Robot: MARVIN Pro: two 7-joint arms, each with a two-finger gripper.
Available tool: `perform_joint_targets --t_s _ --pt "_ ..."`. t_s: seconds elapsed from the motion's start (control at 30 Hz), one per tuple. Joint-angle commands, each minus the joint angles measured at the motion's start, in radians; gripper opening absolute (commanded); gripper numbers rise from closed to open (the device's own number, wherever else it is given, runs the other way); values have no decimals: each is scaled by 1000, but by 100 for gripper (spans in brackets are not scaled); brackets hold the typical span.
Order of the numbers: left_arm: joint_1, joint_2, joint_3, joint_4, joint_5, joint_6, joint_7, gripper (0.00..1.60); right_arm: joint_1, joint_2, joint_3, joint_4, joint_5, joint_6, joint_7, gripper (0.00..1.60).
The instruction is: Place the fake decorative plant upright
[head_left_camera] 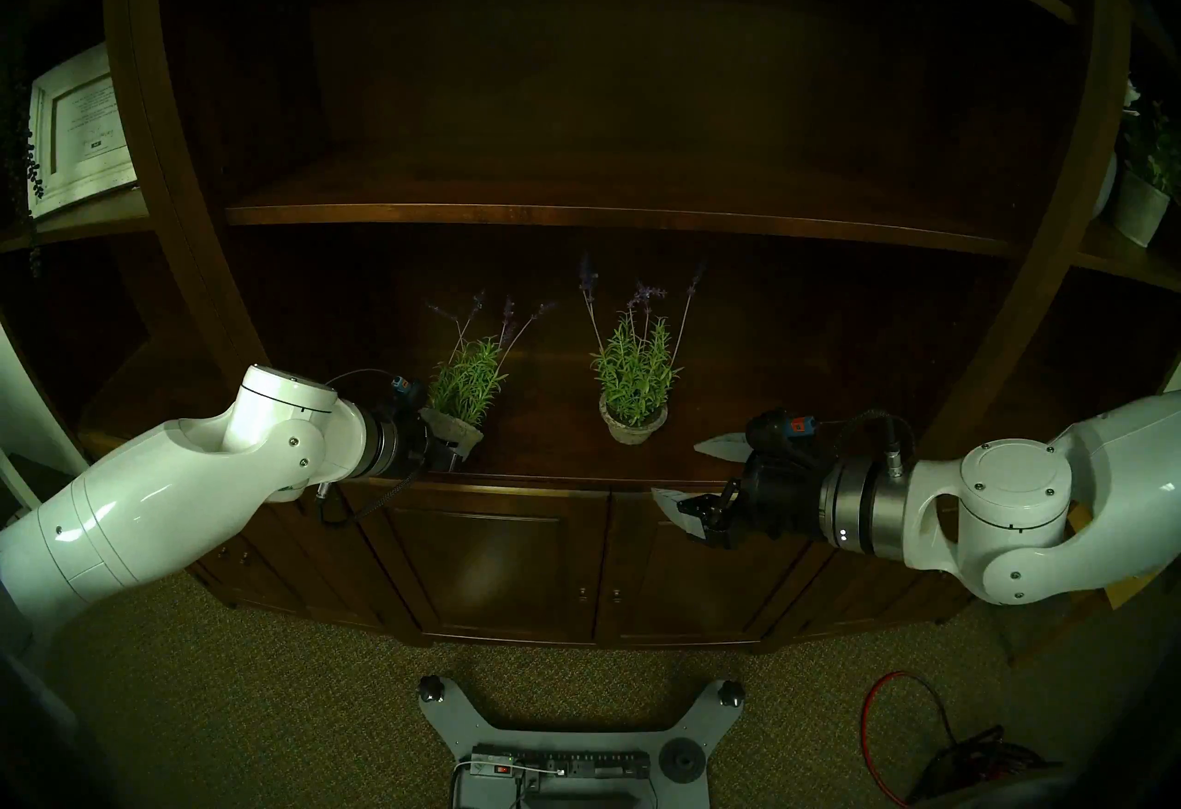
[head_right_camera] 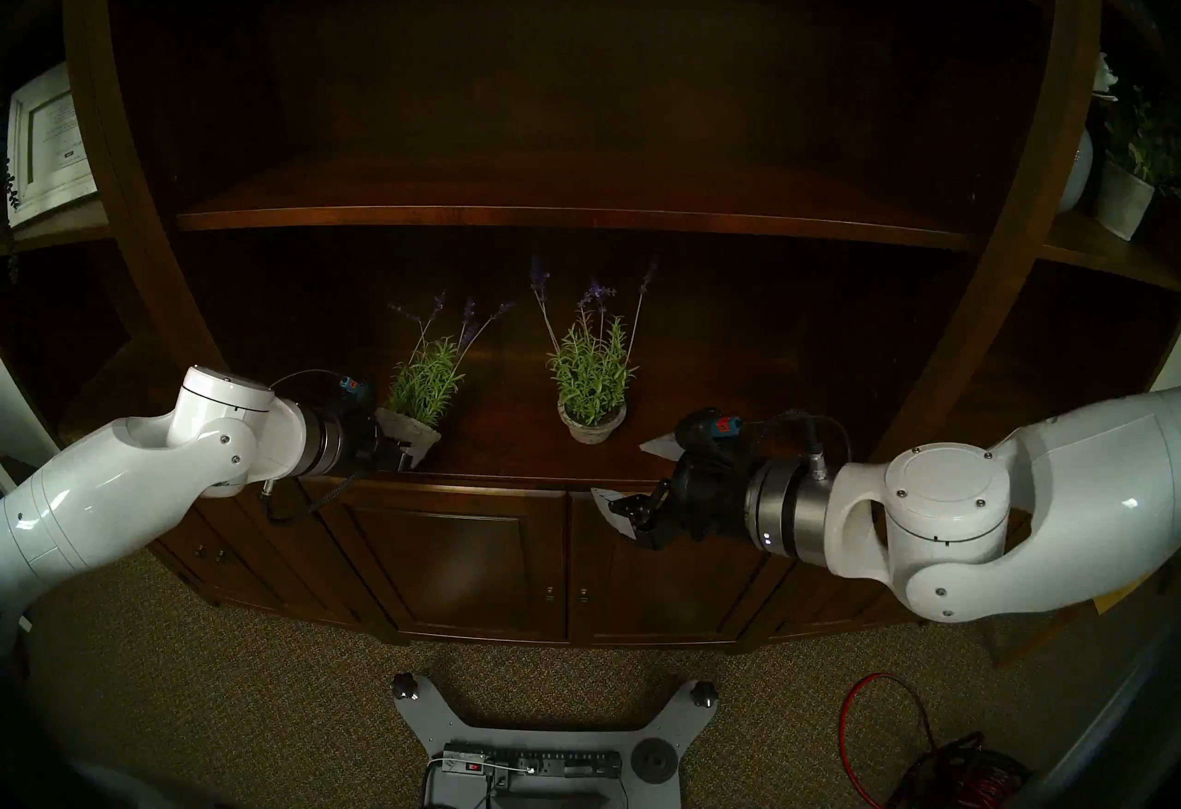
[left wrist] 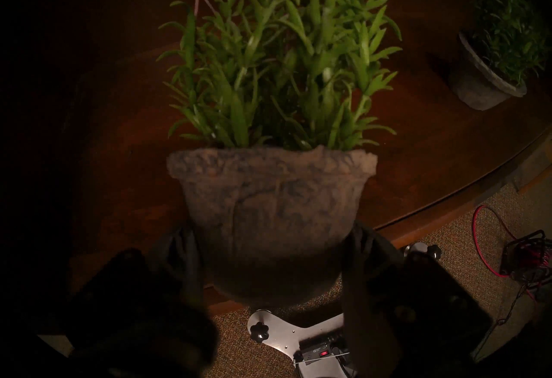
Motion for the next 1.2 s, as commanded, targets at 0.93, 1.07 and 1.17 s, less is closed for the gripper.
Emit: perform_joint_targets --t_s 0.93,1.07,1.17 --pt "78 38 -52 -99 18 -235 35 0 10 1 19 0 -2 -6 2 160" --pt "77 5 -35 -70 72 -278 20 0 10 1 19 0 -2 -6 2 160" --pt "72 -15 -24 -48 109 -306 3 0 11 1 18 0 -2 -6 2 160"
